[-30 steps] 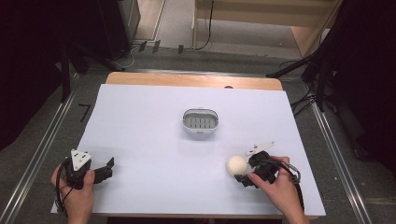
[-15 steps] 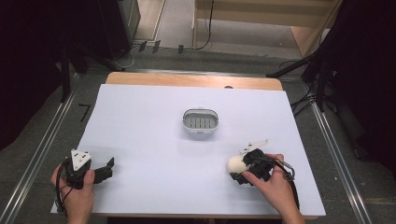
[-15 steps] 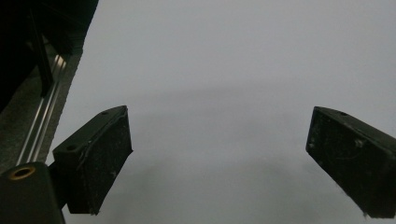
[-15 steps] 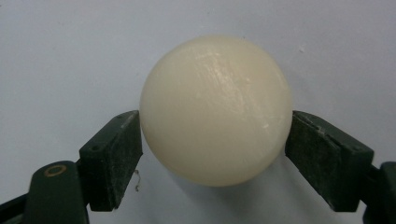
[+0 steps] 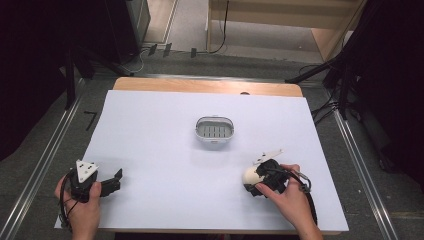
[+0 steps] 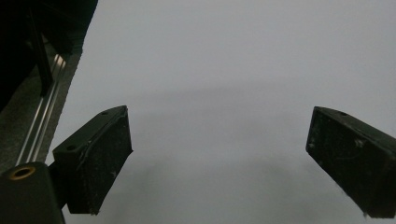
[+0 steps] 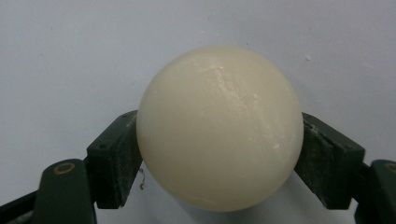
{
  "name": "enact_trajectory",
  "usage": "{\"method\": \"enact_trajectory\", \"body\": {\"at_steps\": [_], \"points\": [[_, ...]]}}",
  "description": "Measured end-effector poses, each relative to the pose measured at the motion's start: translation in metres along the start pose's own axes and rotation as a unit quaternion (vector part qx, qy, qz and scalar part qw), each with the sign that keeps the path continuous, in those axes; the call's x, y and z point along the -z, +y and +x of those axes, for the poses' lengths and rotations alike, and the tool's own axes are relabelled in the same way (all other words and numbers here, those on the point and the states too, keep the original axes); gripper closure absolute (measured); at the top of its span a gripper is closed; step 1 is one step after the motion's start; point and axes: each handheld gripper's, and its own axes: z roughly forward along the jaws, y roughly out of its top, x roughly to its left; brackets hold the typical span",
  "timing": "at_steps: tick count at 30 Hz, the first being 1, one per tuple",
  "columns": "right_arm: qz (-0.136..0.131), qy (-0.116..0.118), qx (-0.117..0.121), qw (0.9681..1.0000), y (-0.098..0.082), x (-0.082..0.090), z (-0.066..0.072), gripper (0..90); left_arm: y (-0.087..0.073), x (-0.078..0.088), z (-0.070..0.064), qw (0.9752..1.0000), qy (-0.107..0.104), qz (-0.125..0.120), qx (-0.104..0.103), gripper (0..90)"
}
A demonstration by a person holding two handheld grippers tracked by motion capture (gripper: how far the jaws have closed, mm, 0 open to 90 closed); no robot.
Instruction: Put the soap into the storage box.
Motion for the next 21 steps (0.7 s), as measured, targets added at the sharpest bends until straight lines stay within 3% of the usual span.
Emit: {"method": "enact_trajectory", "body": {"at_steps": [14, 21], "points": [[-0.005, -0.008, -0.007, 0.9999, 0.0007, -0.002, 0.0011, 23.8, 0.0, -0.0001, 0.0001, 1.0, 0.0, 0.0, 0.001, 7.4], [0.005, -0.012, -0.01, 0.9999, 0.0014, -0.0002, 0.0035, 24.4, 0.0001, -0.0002, 0.0001, 1.0, 0.001, 0.0, 0.002, 7.4]]}}
